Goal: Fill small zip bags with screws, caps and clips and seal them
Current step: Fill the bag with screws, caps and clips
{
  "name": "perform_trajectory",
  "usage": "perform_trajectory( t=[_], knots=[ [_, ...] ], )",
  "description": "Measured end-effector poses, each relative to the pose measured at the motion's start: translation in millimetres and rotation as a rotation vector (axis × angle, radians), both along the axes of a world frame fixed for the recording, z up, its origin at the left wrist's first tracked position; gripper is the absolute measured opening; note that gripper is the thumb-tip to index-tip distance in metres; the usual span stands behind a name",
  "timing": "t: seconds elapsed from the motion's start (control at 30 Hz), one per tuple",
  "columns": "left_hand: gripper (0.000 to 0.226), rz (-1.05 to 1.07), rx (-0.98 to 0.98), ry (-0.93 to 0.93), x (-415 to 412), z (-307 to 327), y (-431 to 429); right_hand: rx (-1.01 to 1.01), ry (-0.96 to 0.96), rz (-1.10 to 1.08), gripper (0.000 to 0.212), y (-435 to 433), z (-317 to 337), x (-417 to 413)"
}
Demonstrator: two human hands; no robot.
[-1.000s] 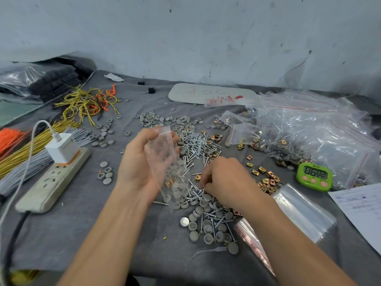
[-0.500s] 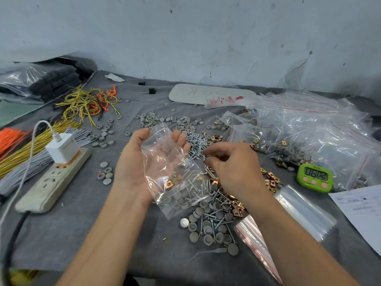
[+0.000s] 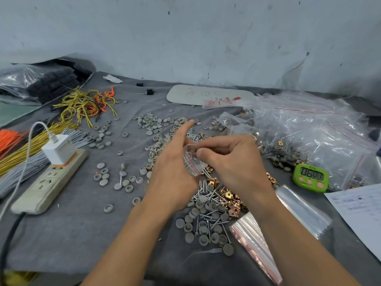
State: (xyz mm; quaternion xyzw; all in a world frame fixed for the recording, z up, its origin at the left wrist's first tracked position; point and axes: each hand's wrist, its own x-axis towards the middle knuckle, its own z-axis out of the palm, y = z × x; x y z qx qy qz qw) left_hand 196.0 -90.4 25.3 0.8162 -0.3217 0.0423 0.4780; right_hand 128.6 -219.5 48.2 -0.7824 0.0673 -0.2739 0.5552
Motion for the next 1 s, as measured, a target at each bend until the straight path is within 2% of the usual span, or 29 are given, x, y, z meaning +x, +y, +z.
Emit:
perform_trajectory(
  t=[0.23, 0.33, 0.43, 0.5, 0.57, 0.67, 0.77, 0.83, 0.9, 0.97, 1.0],
  knots=[
    [0.101, -0.035, -0.034, 0.060, -2, 2, 2, -0.072, 0.076, 0.031, 0.030, -9, 1, 2],
    [0.103, -0.119, 0.040, 0.043, 0, -2, -2, -0.297, 0.238, 0.072, 0.033, -6, 0, 3],
    [0.108, -0.173, 0.152, 0.005, -5, -8, -7, -0.518, 0.350, 0.094, 0.023, -3, -5, 3],
    [0.109, -0.160, 0.177, -0.001, -1, -10, -7, -0.471, 0.326, 0.079, 0.015, -5, -6, 3],
    [0.107, -0.148, 0.167, 0.010, 7, -10, -4, -0.365, 0.297, 0.140, 0.027, -8, -6, 2],
    [0.092, -0.124, 0.149, -0.011, 11, -9, 1, -0.398, 0.321, 0.294, 0.051, -14, -2, -3],
    [0.061, -0.025, 0.121, -0.072, 8, -12, 0, -0.375, 0.337, 0.340, 0.046, -18, 3, -9],
    [0.047, 0.070, 0.081, -0.092, 11, -14, 1, -0.160, 0.282, 0.205, 0.032, -25, 5, -12],
    [0.049, 0.189, 0.077, -0.118, 19, -16, 4, -0.029, 0.248, -0.095, 0.035, -39, 3, -15],
    [0.061, 0.291, 0.141, -0.219, 27, -19, 8, -0.225, 0.346, -0.309, 0.041, -58, -6, -18],
    [0.065, 0.330, 0.193, -0.275, 30, -21, 9, -0.349, 0.449, -0.339, 0.045, -65, -11, -20]
  ],
)
